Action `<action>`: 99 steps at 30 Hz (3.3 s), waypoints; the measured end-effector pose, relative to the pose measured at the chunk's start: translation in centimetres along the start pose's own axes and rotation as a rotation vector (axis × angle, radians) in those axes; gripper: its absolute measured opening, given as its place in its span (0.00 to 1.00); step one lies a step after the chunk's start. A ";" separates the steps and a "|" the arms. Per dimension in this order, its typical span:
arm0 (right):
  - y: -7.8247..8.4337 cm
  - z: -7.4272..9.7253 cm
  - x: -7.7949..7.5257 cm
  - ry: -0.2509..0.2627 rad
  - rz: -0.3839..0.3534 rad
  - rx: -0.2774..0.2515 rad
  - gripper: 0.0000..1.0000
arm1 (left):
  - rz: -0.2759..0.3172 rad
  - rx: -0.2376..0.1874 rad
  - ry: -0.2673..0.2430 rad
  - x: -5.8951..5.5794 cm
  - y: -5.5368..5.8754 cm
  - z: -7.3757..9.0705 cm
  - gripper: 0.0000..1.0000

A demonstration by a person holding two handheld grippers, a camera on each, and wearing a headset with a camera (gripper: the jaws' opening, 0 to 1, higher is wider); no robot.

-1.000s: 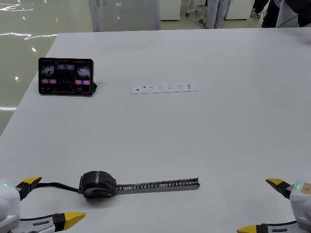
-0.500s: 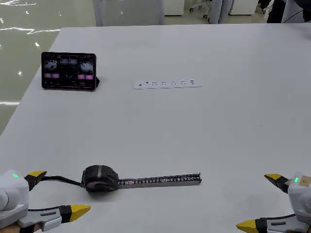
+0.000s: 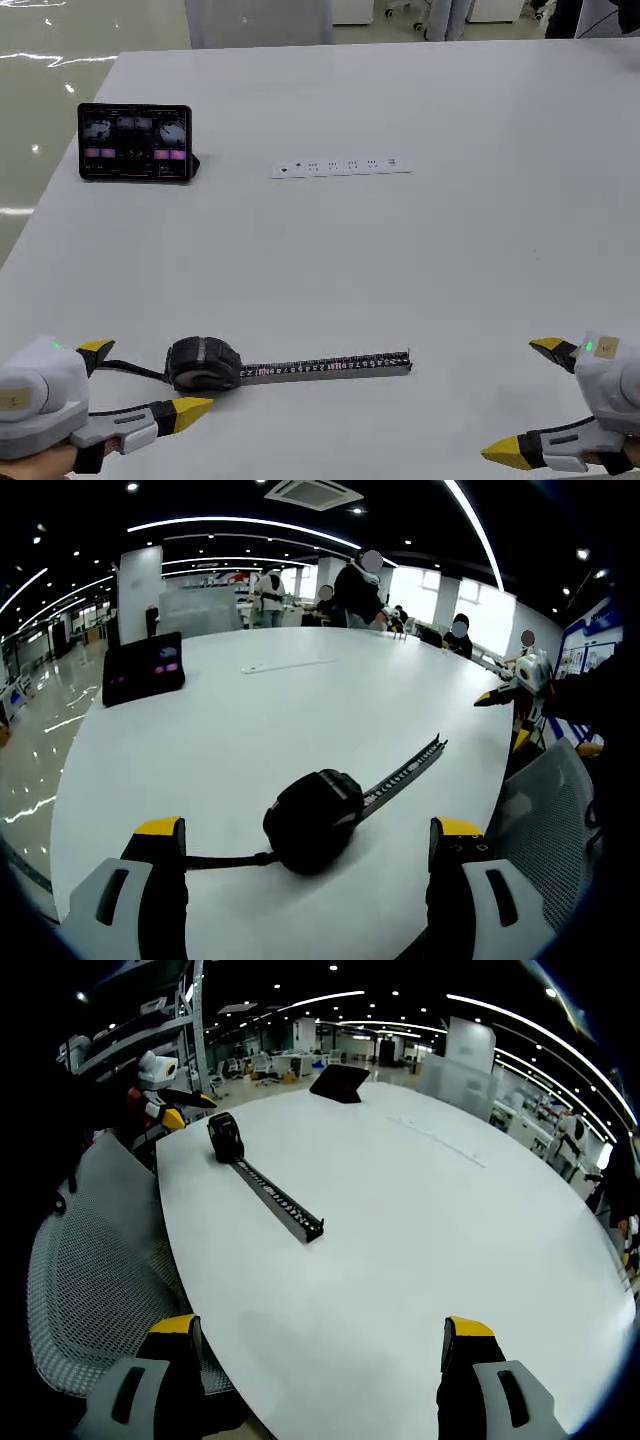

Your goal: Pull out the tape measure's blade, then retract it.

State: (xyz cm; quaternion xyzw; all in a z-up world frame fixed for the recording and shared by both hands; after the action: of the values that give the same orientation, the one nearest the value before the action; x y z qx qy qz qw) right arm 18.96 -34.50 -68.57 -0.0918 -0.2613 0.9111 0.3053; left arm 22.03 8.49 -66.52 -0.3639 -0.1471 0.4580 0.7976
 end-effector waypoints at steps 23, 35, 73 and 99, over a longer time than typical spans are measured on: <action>-3.2 -1.7 -1.5 -0.090 0.189 0.135 0.99 | 0.066 0.055 -0.130 -1.7 -0.4 -3.3 0.99; -5.0 -3.2 -2.0 -0.101 0.332 0.218 0.99 | 0.125 -0.046 -0.248 -1.8 -0.9 -4.3 0.99; -9.0 -10.2 -0.3 -0.211 0.529 0.284 0.64 | 0.207 -0.158 -0.344 -0.2 0.1 -5.4 0.99; -8.2 -10.8 0.5 -0.261 0.638 0.327 0.17 | 0.203 -0.176 -0.332 -0.4 -0.3 -5.4 0.99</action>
State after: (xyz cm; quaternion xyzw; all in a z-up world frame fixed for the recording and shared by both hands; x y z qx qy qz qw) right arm 26.28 -24.06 -73.37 -0.0020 -0.1074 0.9940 -0.0190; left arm 25.03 5.63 -70.03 -0.3645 -0.2785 0.5751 0.6774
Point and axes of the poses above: the centre of the closed fingertips' face, and the gripper's own axes: z roughly backward along the fingers, x roughly to its left, y roughly out of its underside, the point moved 5 cm from there along z, roughly backward along the fingers, and after that the axes turned 10 degrees about x, right-handed, at the moved point
